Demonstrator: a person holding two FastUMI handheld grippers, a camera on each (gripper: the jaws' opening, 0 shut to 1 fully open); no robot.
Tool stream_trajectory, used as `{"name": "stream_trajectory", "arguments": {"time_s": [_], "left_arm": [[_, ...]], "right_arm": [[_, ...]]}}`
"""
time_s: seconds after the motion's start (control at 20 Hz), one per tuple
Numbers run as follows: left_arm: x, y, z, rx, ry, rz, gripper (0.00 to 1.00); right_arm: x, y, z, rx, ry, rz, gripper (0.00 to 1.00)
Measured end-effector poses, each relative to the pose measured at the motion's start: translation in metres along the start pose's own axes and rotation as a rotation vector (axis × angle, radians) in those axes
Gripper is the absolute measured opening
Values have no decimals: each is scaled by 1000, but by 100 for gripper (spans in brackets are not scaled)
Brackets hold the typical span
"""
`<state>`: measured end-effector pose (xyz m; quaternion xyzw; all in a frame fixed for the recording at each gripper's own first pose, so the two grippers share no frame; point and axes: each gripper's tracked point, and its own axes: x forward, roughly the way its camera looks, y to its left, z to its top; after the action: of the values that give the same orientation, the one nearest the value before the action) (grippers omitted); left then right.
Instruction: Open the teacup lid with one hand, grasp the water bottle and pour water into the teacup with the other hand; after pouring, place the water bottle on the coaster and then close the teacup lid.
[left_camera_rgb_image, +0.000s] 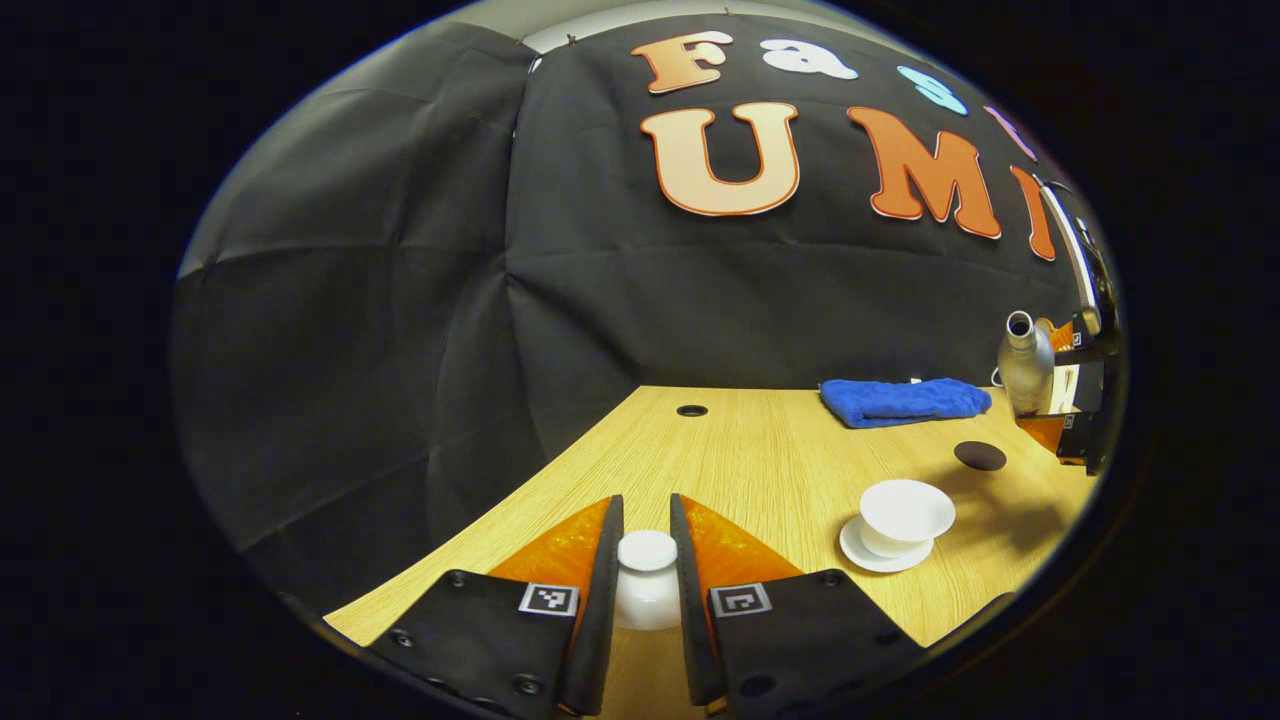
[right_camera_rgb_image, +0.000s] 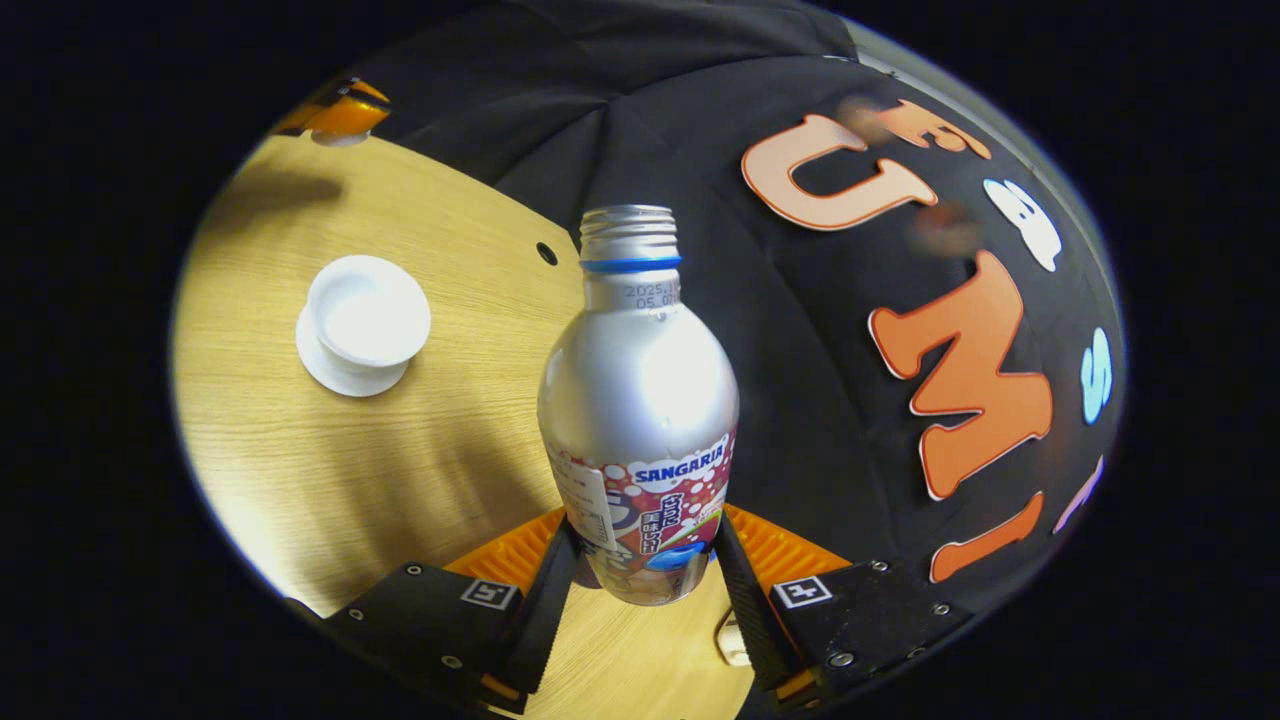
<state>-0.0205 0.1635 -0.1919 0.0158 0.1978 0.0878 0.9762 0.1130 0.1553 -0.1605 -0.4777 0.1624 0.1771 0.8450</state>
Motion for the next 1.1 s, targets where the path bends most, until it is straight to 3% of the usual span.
{"name": "stream_trajectory", "arguments": {"time_s": [0.2, 0.7, 1.1], "left_arm": [[-5, 7, -3, 4, 6, 4, 34], [-13, 23, -8, -6, 1, 40, 31], [-22, 32, -9, -10, 0, 52, 34]], "right_arm": [[7, 13, 15, -122, -24, -15, 78], [7, -4, 42, -477, -89, -244, 78], [10, 0, 55, -657, -125, -309, 77]]}}
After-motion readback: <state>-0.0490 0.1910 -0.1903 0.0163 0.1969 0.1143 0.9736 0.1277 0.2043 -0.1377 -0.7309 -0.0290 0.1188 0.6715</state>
